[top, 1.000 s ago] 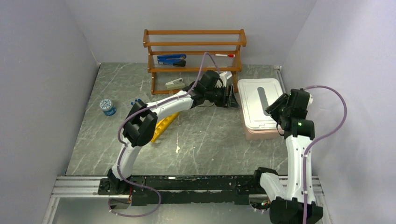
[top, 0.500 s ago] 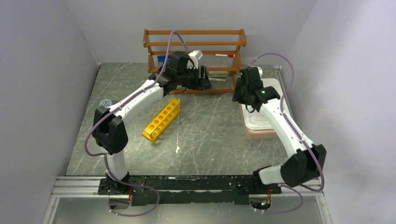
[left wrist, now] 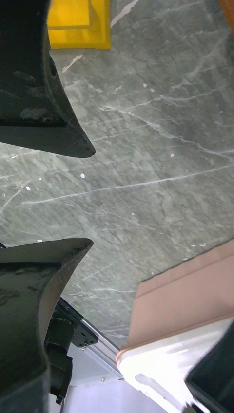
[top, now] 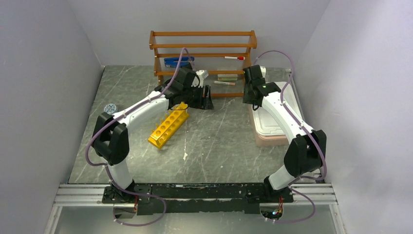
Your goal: Organize the chemistry lab equipment
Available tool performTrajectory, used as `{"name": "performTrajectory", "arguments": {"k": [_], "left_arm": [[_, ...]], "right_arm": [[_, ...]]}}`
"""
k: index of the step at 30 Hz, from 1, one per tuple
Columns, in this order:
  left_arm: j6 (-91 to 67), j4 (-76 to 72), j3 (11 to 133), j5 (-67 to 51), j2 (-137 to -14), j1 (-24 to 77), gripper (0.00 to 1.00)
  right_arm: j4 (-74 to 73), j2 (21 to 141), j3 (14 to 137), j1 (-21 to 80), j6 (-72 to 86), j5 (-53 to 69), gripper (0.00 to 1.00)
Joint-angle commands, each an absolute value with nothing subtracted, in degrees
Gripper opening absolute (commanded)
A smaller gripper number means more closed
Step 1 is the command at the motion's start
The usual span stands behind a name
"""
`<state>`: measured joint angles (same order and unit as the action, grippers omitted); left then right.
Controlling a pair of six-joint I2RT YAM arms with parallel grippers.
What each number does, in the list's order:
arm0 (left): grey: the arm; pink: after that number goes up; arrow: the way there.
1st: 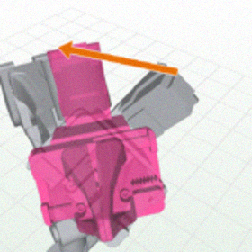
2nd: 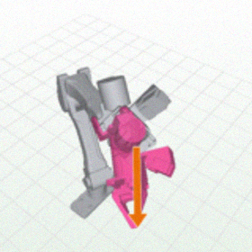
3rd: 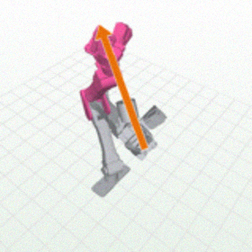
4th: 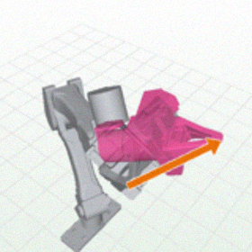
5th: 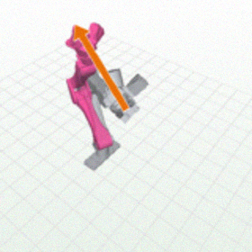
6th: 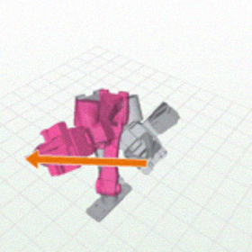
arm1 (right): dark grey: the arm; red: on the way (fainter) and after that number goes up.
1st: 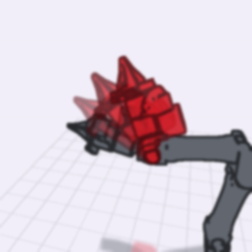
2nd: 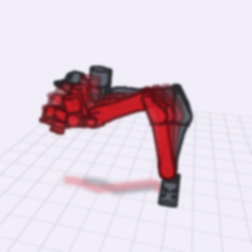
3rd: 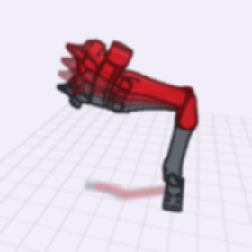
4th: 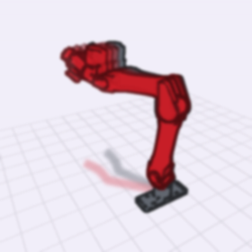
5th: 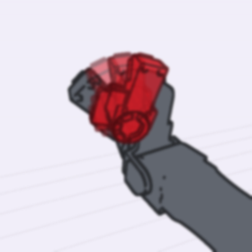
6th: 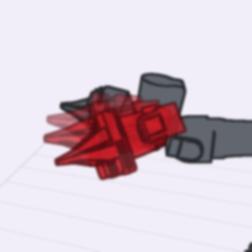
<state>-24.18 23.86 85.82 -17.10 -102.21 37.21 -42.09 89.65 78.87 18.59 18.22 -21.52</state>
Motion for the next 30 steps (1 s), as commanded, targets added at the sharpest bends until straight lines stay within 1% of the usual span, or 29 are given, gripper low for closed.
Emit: {"name": "performTrajectory", "arguments": {"k": [1,6,8,12,14,17,19,26,30], "left_arm": [[-23.3,24.4,83.9,-17.5,-99.2,36.7,0.65],[-23.1,24.5,81.9,-17.7,-98.5,36.7,0.65],[-23.0,24.7,81.1,-17.9,-98.4,36.7,0.65],[-23.2,25.0,80.1,-18.5,-98.3,36.6,0.64],[-23.3,25.0,79.8,-18.8,-98.1,36.6,0.64],[-23.4,24.8,79.2,-18.9,-97.7,36.6,0.64],[-23.5,24.9,78.9,-18.9,-97.3,36.6,0.64],[-23.7,24.7,77.6,-19.2,-96.4,36.6,0.64],[-23.7,24.9,77.0,-19.3,-95.8,36.6,0.63]], "right_arm": [[-41.6,89.0,79.0,17.0,15.8,-22.0,0.41],[-41.0,87.7,77.5,15.7,14.5,-19.6,0.44],[-41.0,87.4,77.0,14.7,14.1,-17.4,0.43],[-41.5,87.2,75.7,13.5,12.9,-13.5,0.37],[-42.0,86.9,75.1,13.0,12.2,-12.4,0.32],[-43.0,85.9,74.7,12.0,12.4,-12.0,0.2],[-43.1,84.5,74.3,11.8,13.1,-12.4,0.15],[-42.1,80.8,71.0,11.3,12.3,-11.2,0.11],[-40.6,79.9,69.9,8.2,9.3,-8.6,0.1]]}}
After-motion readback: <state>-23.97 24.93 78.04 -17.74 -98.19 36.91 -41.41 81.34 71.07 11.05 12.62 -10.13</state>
